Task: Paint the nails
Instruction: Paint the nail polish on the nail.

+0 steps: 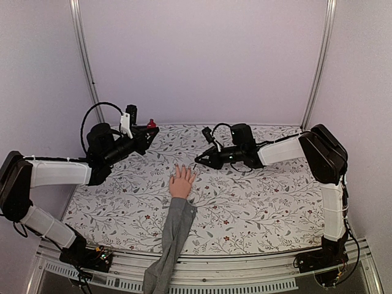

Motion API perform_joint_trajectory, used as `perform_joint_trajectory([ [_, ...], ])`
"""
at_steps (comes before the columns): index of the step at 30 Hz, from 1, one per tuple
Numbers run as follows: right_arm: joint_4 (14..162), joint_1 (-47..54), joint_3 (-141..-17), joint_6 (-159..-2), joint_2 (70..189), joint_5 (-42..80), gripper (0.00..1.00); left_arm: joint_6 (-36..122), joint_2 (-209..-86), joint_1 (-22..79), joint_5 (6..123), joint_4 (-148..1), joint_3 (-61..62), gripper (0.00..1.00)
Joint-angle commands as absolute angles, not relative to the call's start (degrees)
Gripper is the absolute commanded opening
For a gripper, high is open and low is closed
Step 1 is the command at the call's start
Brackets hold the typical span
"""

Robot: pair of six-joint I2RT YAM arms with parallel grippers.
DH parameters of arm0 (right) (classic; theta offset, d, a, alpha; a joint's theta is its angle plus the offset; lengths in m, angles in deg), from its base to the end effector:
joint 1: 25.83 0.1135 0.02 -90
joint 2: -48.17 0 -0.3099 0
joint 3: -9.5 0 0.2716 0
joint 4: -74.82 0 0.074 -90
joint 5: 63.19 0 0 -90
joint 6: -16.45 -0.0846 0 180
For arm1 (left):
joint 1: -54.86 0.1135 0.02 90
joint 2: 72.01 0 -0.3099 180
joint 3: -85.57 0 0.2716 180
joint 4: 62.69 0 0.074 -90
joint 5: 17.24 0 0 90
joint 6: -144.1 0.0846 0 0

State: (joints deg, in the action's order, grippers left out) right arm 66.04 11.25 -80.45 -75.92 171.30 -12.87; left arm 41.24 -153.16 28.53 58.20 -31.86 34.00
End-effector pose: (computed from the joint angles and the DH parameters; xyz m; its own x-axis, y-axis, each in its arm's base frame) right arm 0.4009 0.3707 0.1669 -0.3677 -0.2380 -0.8990 -0.9135 0.2735 0.3012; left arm 0.3171 -0.1807 0.2890 -0.1266 -0.1777 -0.9759 0.6425 0.7349 -0.2172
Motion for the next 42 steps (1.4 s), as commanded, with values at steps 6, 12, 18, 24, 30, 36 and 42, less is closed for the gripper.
perform_joint_trajectory([
  [6,68.0,11.5,-79.7,-74.2,170.9,-13.5,0.00,41.8,-153.6,29.1,58.0,-29.8,33.4,0.00],
  [12,69.0,11.5,-80.1,-74.2,171.6,-11.6,0.00,42.0,-153.8,29.1,58.0,-30.0,33.3,0.00],
  [18,69.2,11.5,-80.4,-74.2,171.8,-11.3,0.00,42.0,-154.0,29.2,57.9,-29.9,33.2,0.00],
  [24,69.7,11.5,-80.9,-74.2,172.3,-10.5,0.00,42.0,-154.4,29.1,57.8,-29.8,33.0,0.00],
  [30,69.7,11.5,-80.9,-74.2,172.6,-10.4,0.00,42.0,-154.5,29.1,57.8,-29.8,33.0,0.00],
  [36,69.9,11.5,-81.3,-74.2,173.0,-9.9,0.00,41.9,-154.5,29.1,57.9,-29.8,33.1,0.00],
  [42,70.3,11.5,-81.6,-74.3,173.3,-9.4,0.00,41.8,-154.5,29.1,58.0,-29.5,33.1,0.00],
])
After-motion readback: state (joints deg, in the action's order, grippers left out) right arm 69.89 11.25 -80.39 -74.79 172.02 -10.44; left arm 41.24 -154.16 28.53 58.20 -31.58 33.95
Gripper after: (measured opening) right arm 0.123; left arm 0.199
